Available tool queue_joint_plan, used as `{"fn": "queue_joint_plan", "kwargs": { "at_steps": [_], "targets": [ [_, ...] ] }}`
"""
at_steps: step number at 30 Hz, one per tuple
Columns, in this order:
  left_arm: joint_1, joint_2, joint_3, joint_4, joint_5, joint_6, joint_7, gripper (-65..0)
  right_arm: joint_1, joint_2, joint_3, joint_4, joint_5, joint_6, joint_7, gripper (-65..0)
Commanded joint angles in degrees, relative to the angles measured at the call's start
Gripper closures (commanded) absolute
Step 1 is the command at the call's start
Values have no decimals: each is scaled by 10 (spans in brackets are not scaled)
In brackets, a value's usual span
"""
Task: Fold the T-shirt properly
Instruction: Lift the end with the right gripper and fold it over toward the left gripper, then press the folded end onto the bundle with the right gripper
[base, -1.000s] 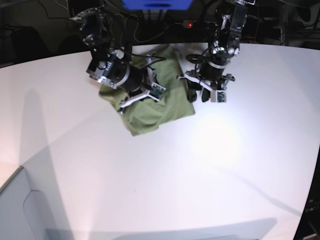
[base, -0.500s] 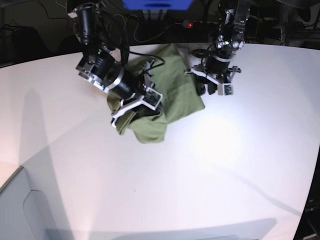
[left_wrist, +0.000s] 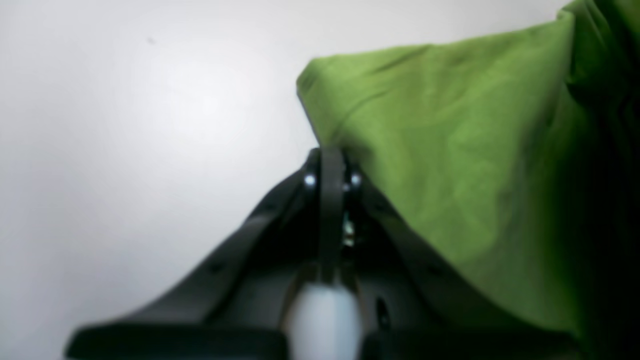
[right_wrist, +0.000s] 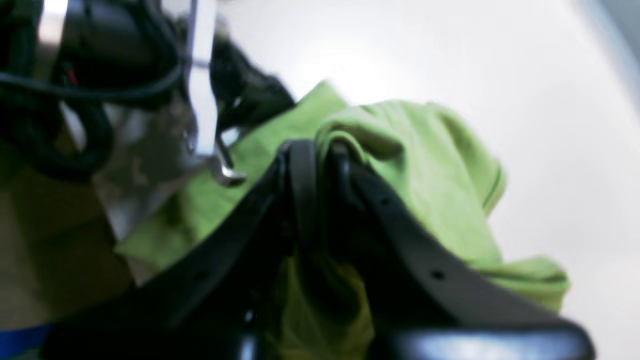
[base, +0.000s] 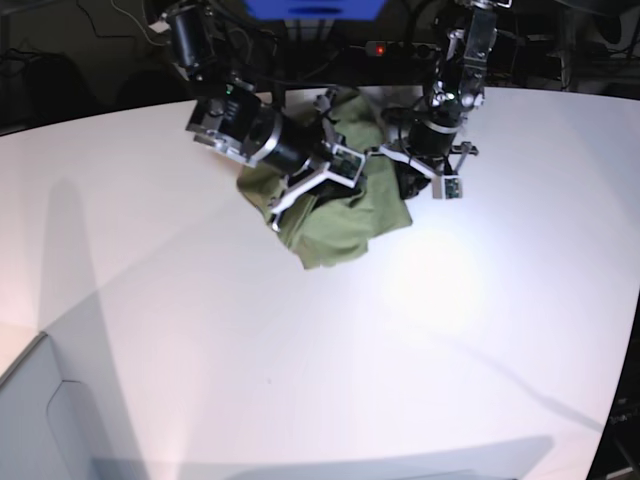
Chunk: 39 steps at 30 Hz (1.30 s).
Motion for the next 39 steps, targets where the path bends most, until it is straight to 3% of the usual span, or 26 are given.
{"fn": "queue_joint_plan", "kwargs": {
  "at_steps": [1, 8, 17, 22, 28, 39],
  "targets": [
    [1, 0, -1, 7, 0, 3, 10, 0, 9, -4, 0, -9, 5, 9, 13, 0],
    [4, 0, -2, 8, 0, 3, 10, 0, 29, -3, 32, -80, 5, 9, 46, 0],
    [5, -2, -3, 8, 0, 3, 10, 0, 50, -3, 97, -86, 5, 9, 47, 0],
    [4, -2, -3, 8, 0, 3, 10, 0, 34, -5, 94, -89, 6, 9, 48, 0],
    [0, -2, -3, 8, 0, 3, 10, 0, 34, -6, 38, -92, 5, 9, 48, 0],
    [0, -4, -3, 8, 0, 3, 10, 0, 40, -20, 36, -128, 6, 9, 48, -1]
  ]
}}
